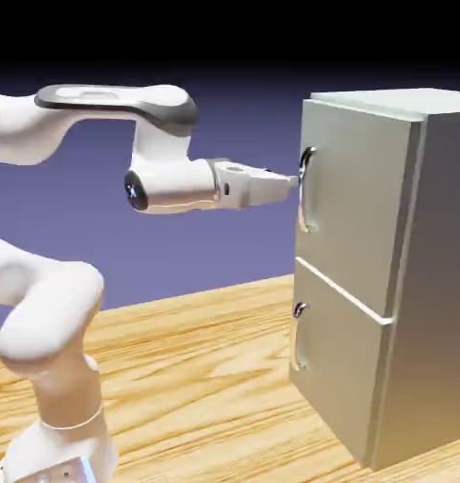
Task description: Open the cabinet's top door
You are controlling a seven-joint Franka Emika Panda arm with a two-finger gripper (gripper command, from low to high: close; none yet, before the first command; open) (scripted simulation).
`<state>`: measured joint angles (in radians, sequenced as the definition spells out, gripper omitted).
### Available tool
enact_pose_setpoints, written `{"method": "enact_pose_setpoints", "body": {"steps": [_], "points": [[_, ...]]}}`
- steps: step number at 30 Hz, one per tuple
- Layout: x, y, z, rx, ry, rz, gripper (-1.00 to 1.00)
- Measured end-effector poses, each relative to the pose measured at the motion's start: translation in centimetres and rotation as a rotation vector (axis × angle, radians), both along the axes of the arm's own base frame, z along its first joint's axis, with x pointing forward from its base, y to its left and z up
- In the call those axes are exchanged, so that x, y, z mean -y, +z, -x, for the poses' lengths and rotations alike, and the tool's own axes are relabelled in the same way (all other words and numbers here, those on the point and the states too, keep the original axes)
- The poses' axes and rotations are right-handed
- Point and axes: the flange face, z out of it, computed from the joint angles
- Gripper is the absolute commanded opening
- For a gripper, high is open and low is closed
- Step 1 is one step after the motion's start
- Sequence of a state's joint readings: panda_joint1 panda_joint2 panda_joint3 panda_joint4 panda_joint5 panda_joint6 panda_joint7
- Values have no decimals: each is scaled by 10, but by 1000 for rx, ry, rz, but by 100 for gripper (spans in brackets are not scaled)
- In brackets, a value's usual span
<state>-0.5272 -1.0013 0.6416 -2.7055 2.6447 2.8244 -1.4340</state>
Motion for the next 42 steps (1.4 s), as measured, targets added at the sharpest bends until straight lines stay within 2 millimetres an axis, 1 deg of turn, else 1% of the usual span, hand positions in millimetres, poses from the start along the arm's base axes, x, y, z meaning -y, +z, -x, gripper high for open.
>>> {"method": "enact_pose_setpoints", "body": {"steps": [1,3,5,9,10,12,19,26,35,42], "points": [[4,-5,3,4,-32,-4,0],[11,-7,10,39,-75,-78,0],[12,-7,11,41,-77,-81,0],[15,-7,-38,41,-77,-81,0],[15,-7,-39,41,-77,-81,-100],[15,-7,-39,41,-77,-81,-100],[40,-7,-3,34,92,-84,-100],[66,-7,25,28,238,-85,-100],[102,-7,54,19,412,-87,-100],[137,-7,72,13,559,-90,-100]]}}
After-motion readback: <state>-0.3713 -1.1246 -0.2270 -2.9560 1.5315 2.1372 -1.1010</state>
